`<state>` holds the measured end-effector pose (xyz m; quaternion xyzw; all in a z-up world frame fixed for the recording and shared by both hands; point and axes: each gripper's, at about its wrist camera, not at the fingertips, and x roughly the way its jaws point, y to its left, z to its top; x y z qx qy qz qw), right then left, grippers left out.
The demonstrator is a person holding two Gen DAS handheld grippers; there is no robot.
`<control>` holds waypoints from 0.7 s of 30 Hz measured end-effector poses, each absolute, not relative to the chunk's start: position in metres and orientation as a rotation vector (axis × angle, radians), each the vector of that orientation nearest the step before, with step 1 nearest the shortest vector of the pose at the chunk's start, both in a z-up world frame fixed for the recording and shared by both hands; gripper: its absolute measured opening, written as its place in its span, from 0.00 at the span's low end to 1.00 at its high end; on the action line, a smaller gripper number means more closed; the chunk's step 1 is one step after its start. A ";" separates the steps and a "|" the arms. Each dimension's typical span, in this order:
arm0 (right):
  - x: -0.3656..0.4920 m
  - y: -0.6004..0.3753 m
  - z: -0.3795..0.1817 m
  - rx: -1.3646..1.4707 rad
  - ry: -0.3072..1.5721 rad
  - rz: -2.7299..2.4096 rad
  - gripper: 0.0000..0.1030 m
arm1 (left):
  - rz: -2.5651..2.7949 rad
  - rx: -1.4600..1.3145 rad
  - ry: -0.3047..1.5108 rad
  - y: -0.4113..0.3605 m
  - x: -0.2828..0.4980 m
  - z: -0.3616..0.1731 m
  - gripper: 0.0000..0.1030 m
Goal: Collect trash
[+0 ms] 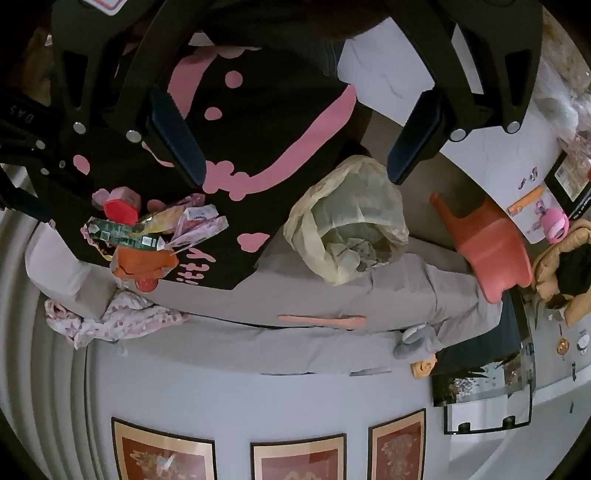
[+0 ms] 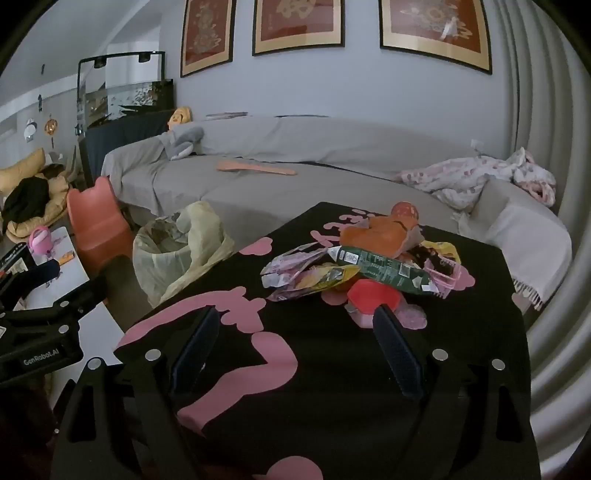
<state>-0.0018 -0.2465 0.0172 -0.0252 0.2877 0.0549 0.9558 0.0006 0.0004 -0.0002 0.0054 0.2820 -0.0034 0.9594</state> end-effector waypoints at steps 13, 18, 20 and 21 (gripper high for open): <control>-0.002 -0.243 0.016 -0.047 0.592 0.116 0.79 | -0.006 0.016 0.579 0.002 0.000 -0.001 0.91; -0.004 -0.246 0.017 -0.036 0.595 0.114 0.79 | -0.002 0.005 0.583 0.004 0.001 -0.007 0.91; -0.004 -0.246 0.016 -0.036 0.595 0.114 0.79 | -0.002 0.005 0.583 0.004 0.001 -0.007 0.91; -0.005 -0.246 0.016 -0.037 0.594 0.114 0.79 | -0.001 0.005 0.582 0.005 0.001 -0.007 0.91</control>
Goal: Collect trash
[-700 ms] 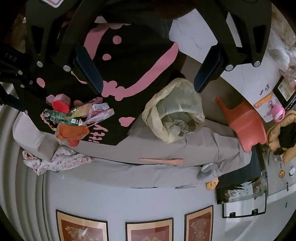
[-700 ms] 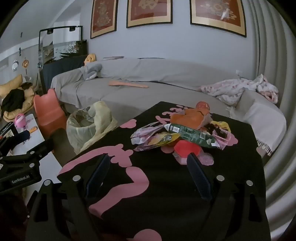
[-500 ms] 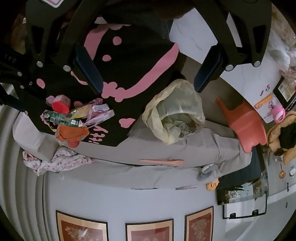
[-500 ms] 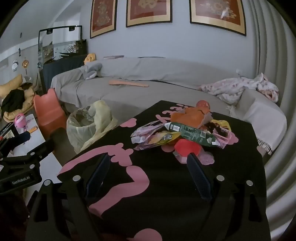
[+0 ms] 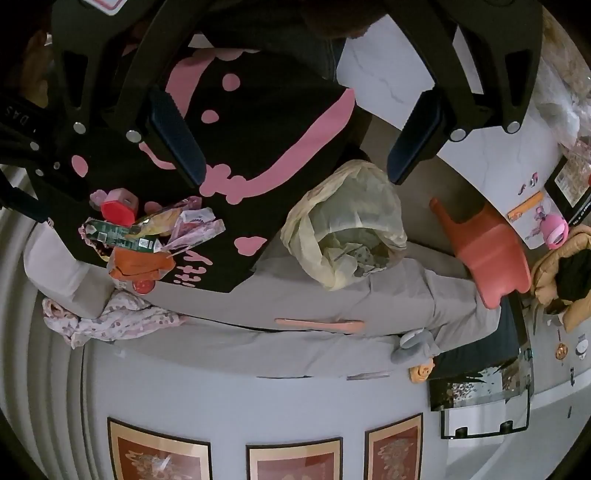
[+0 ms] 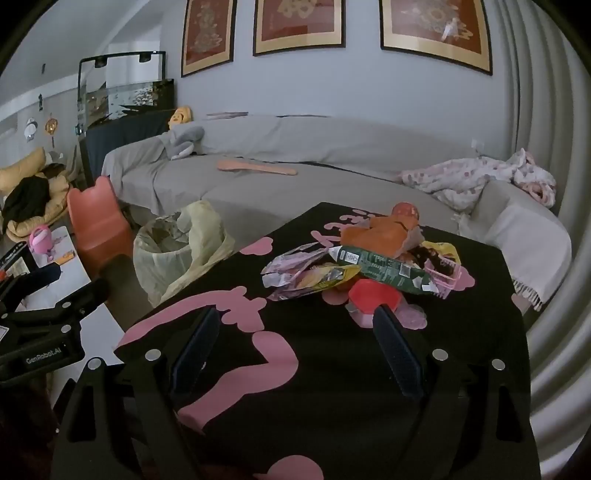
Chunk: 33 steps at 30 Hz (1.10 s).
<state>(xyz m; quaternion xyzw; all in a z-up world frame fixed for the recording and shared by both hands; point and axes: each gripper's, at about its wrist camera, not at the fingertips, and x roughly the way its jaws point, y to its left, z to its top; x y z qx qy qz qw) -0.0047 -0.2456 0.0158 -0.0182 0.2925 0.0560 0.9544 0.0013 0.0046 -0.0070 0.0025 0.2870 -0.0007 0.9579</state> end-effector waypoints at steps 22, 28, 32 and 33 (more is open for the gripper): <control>-0.004 -0.248 0.017 -0.035 0.596 0.112 0.79 | -0.002 0.004 0.584 0.004 0.001 -0.005 0.91; -0.004 -0.248 0.017 -0.034 0.596 0.112 0.79 | -0.003 0.003 0.585 0.005 0.001 -0.005 0.91; -0.004 -0.248 0.017 -0.034 0.596 0.112 0.79 | -0.002 0.002 0.585 0.005 0.002 -0.005 0.91; -0.004 -0.249 0.017 -0.034 0.595 0.111 0.79 | -0.003 0.002 0.585 0.005 0.001 -0.004 0.91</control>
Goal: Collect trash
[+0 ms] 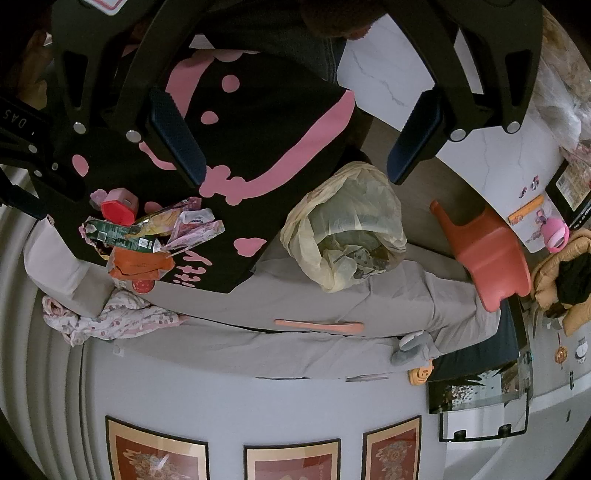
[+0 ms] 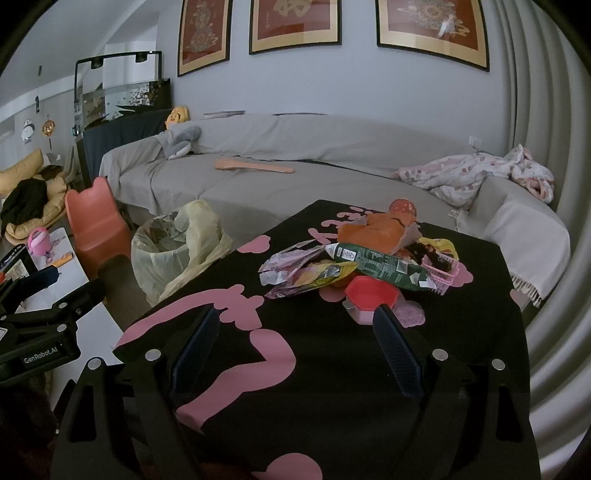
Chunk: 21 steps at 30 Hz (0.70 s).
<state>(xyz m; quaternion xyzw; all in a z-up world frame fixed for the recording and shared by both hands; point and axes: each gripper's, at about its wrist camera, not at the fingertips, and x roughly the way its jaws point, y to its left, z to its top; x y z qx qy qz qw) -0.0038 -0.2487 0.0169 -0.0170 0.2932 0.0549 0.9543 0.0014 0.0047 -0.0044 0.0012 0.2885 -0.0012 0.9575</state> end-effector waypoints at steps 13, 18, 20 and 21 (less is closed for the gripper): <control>-0.003 -0.247 0.016 -0.034 0.600 0.113 0.79 | -0.004 0.000 0.586 0.005 0.002 -0.004 0.91; -0.003 -0.247 0.017 -0.034 0.598 0.112 0.79 | -0.003 0.000 0.586 0.005 0.002 -0.004 0.91; -0.003 -0.248 0.017 -0.034 0.598 0.113 0.79 | -0.002 -0.001 0.585 0.005 0.002 -0.004 0.91; -0.003 -0.248 0.017 -0.034 0.599 0.113 0.79 | -0.003 -0.001 0.585 0.005 0.002 -0.004 0.91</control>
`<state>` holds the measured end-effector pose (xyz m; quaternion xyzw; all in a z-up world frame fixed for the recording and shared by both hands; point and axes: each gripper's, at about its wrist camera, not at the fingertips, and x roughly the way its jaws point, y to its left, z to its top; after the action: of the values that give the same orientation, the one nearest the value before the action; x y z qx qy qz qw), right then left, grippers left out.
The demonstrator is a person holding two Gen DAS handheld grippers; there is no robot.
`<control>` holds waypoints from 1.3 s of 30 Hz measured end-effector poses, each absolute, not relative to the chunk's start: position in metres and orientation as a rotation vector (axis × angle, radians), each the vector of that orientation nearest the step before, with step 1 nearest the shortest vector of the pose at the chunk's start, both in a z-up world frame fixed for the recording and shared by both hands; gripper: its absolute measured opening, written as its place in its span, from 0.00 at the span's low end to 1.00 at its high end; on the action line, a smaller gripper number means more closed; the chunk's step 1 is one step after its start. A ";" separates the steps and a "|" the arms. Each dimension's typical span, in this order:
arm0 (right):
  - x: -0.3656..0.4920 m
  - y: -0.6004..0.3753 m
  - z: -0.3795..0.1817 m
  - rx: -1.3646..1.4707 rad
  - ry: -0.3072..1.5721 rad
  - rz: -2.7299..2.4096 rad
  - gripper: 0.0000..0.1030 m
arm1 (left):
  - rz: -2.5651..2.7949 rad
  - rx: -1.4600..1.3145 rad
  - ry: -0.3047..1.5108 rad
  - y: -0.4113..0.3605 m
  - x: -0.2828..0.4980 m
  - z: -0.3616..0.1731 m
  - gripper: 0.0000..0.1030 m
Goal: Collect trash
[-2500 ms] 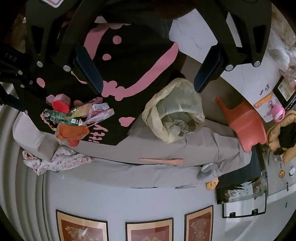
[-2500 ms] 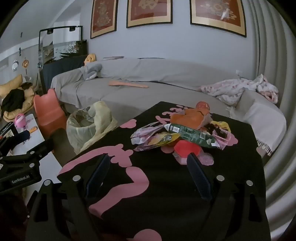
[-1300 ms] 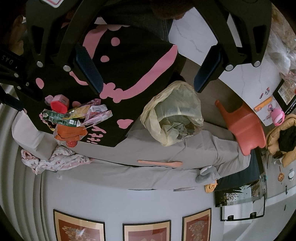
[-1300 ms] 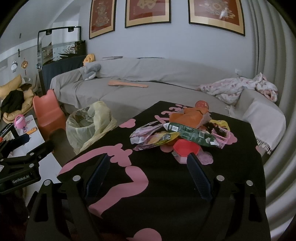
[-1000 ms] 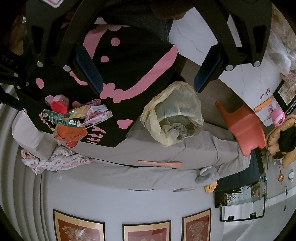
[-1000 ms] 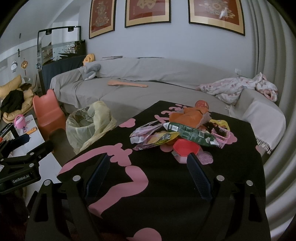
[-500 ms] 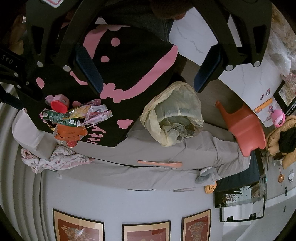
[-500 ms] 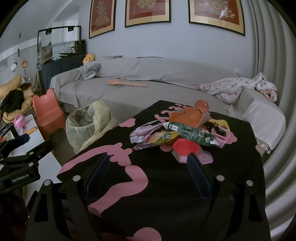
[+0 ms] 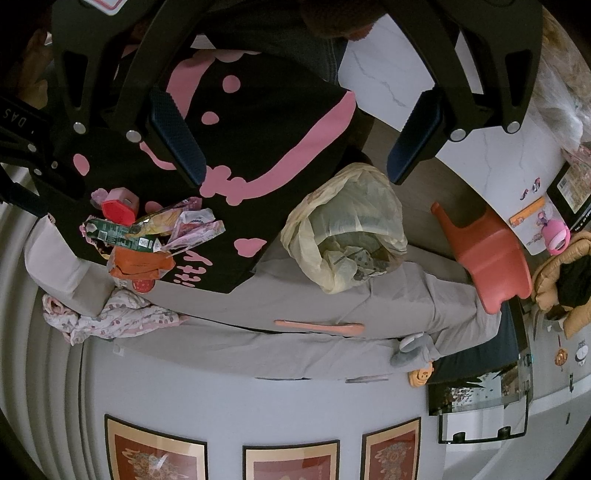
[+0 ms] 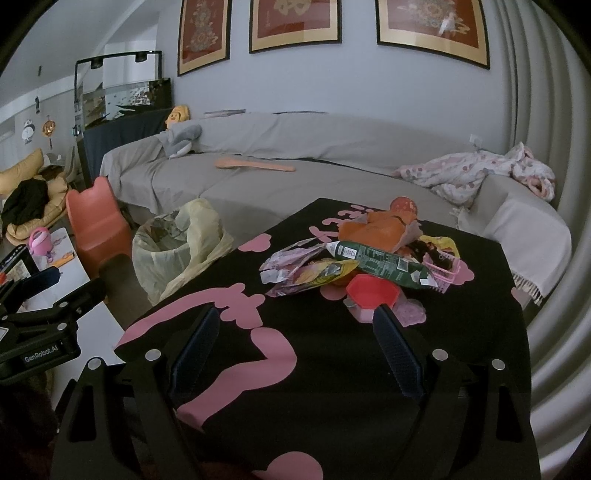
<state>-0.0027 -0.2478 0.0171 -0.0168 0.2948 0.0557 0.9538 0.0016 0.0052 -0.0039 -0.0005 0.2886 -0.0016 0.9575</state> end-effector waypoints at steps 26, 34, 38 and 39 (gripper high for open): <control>-0.002 -0.263 0.007 -0.002 0.609 0.089 0.79 | -0.015 0.008 0.598 -0.002 0.007 -0.007 0.91; 0.015 -0.313 0.000 0.028 0.634 -0.025 0.79 | -0.133 0.015 0.638 -0.015 0.041 -0.024 0.91; 0.027 -0.344 -0.010 0.081 0.670 -0.060 0.79 | -0.277 -0.011 0.710 -0.031 0.074 -0.044 0.91; 0.029 -0.350 -0.013 0.091 0.677 -0.067 0.79 | -0.300 -0.014 0.718 -0.035 0.081 -0.049 0.91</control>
<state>0.0292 -0.3499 -0.0129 0.0445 0.3319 -0.0331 0.9417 0.0812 -0.0353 -0.0485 -0.0070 0.3498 -0.1462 0.9253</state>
